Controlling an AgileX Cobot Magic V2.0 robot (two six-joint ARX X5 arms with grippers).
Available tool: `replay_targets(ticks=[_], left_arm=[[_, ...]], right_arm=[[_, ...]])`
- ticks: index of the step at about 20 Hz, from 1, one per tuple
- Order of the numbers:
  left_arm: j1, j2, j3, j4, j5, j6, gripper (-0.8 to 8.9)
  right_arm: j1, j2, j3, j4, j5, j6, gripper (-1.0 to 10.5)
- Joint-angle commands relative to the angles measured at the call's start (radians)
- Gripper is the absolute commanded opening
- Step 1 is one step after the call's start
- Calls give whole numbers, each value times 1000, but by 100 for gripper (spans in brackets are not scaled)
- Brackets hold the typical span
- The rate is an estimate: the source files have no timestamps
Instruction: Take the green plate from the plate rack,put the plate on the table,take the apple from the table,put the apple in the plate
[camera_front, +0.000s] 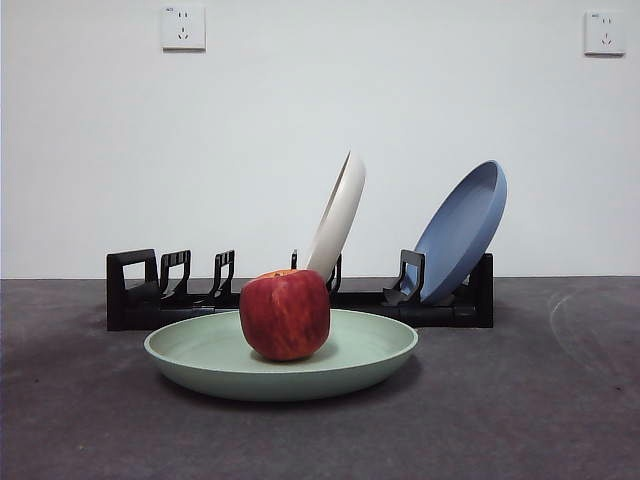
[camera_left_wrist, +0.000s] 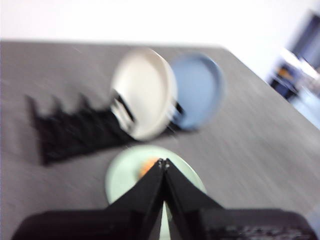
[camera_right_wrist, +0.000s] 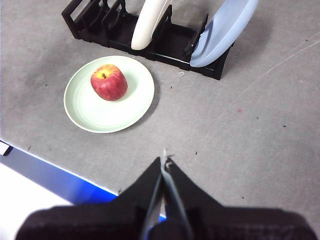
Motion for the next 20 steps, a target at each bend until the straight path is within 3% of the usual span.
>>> replay_targets(ticks=[1,4,7,16,20], left_arm=[[131,-68,-193,214,14,60,-3],[277,-217,-528,568,129,52,-3],[384,-350,-778,784,211,51,-3],[618,-519,-948,714,208,44,-3],[652,-561,-954,574,200,74,-3]], right_arm=[[1,-1,-6,-21,4,10,1],[1,-1,-6,-21,5,10,1],[1,-1,-6,-21,5,10,1],[1,-1,-6,-21,5,10,1],[1,-1,-6,-21,5,10,1]])
